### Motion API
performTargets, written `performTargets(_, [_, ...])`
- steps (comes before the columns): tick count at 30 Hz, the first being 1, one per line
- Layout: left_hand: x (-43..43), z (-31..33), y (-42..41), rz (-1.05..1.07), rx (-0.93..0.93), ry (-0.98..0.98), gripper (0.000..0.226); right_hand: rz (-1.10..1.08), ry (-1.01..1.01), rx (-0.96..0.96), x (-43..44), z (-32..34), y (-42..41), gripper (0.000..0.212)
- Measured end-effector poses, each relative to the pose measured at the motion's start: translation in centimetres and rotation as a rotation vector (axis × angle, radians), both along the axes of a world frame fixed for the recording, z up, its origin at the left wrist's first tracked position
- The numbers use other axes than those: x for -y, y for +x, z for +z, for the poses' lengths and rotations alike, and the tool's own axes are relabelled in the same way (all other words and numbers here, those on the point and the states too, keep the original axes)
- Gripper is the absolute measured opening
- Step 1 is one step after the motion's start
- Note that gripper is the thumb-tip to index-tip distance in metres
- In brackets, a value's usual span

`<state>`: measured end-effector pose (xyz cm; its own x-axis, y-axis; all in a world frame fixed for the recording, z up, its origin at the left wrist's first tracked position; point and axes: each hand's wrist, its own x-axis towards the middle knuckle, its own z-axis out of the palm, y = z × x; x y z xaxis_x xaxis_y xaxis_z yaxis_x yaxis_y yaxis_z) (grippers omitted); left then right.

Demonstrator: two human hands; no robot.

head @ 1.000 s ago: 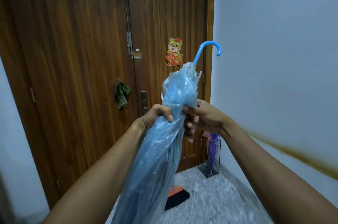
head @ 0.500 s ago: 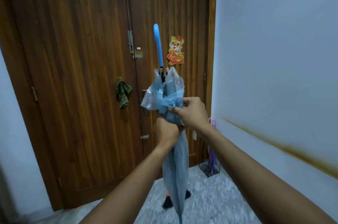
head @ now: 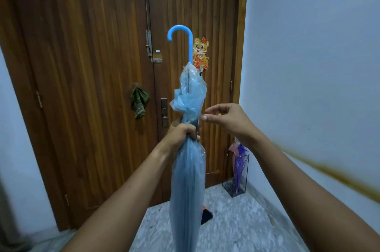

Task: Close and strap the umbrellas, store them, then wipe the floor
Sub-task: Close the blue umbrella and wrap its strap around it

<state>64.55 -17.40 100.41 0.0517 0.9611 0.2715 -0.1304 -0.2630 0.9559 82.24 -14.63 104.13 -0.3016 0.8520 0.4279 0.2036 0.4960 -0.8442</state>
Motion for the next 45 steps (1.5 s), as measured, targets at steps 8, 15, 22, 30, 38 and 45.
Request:
performTargets(8, [0.9,1.8,0.0,-0.359,0.017,-0.081,0.033,0.364,-0.255,-0.016,0.3,0.1,0.0,0.035])
performTargets(15, [0.8,2.7,-0.7,-0.012,-0.332,-0.031,0.031,0.359,-0.281,-0.169,1.0,-0.5,-0.7,0.033])
performTargets(22, [1.9,-2.2,1.3,0.597,-0.778,0.253,0.086,-0.106,-0.075,-0.224,0.1,-2.0,-3.4,0.021])
performTargets(30, [0.5,-0.6,0.0,0.536,-0.390,0.117,0.028,-0.025,0.100,0.076,0.6,0.2,-3.1,0.025])
performTargets(38, [0.9,0.1,0.8,0.003,0.218,0.051,0.080,0.179,-0.145,-0.175,0.6,-0.3,-1.4,0.037])
performTargets(45, [1.7,1.5,0.6,-0.353,0.178,-0.110,0.060,0.342,-0.218,-0.155,0.4,0.2,-0.2,0.034])
